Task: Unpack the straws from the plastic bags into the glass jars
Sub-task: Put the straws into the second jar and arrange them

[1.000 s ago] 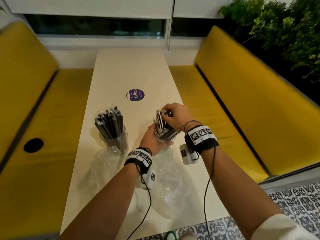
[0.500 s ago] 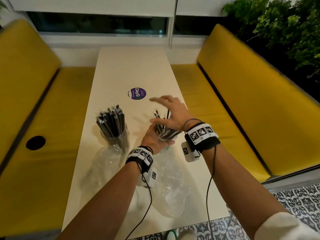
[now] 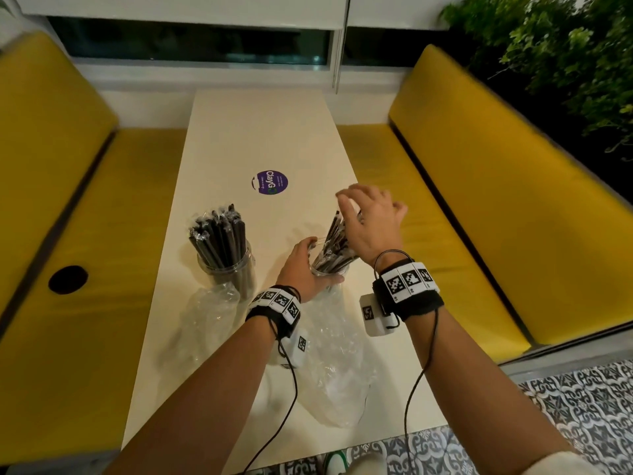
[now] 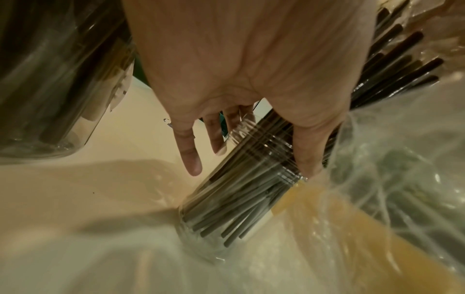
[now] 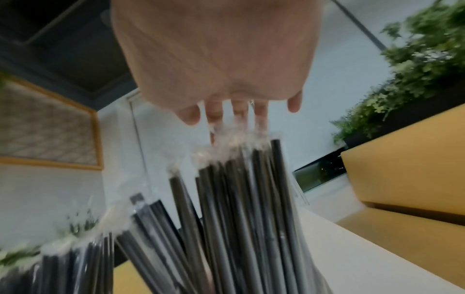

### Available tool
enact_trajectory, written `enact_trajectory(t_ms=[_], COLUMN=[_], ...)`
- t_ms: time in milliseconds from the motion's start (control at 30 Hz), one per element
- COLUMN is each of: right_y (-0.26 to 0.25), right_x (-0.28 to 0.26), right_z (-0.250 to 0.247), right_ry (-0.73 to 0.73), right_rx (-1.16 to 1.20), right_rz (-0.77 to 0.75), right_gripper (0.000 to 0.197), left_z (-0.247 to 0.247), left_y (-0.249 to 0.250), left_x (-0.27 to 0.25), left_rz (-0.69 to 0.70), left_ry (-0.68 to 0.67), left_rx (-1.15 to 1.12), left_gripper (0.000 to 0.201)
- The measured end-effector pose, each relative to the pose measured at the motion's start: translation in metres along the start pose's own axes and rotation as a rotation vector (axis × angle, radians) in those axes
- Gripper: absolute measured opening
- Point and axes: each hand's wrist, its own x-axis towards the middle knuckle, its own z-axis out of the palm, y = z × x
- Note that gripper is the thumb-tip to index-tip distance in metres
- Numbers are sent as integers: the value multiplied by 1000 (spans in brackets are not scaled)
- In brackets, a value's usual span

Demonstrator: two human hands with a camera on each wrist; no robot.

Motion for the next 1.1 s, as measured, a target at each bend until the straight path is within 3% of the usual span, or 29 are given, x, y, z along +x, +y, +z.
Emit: enact_trajectory(t_ms=[33, 100, 167, 233, 300, 333, 433, 533, 600, 667, 733, 800, 867, 933, 1000, 1100], right_y=[1, 2, 3, 4, 7, 6, 7, 10, 10, 9, 6, 3, 1, 0, -1, -3], right_x=[-3, -9, -14, -13, -11, -12, -20, -31, -38, -41, -38, -31, -27, -29, -33, -20], right_z=[0, 7, 17, 20, 21, 21, 20, 6, 5, 13, 18, 19, 20, 24, 24, 18], right_ry=[-9, -169, -260, -120, 49, 62, -95, -98, -181, -211, -87, 67, 131, 28, -44, -10], right_rx=[20, 54, 134, 233, 274, 250, 125, 81, 33, 0, 37, 153, 140, -63, -139, -109], right_rz=[23, -15, -92, -118, -31, 24, 119, -26, -153, -237, -281, -216, -69, 42, 59, -5], right_gripper=[42, 43, 29, 12, 8, 13, 38, 58, 70, 56, 27, 19, 29, 43, 57, 66], left_z=[0, 0, 0, 1, 1, 0, -2, -2, 0, -1, -1, -1, -1, -2, -2, -2], left_y=[-1, 0, 2, 1, -1, -2, -1, 3, 1, 2, 2, 0, -1, 1, 2, 2], left_x=[0, 1, 0, 0, 1, 1, 0, -3, -3, -3, -2, 0, -1, -2, -2, -2], left_rz=[-9, -27, -40, -44, -34, -31, -28, -33, -18, -18, -20, -32, -32, -25, -28, -35], left_ry=[-1, -12, -18, -19, -18, -14, -12, -9, -10, -19, -9, -5, 0, -4, -14, -11], left_rx=[0, -3, -9, -11, -21, -18, -7, 29, 29, 24, 12, 2, -11, -11, 7, 7], left_gripper=[110, 111, 112, 114, 115, 114, 113, 115, 119, 117, 109, 106, 106, 107, 110, 113])
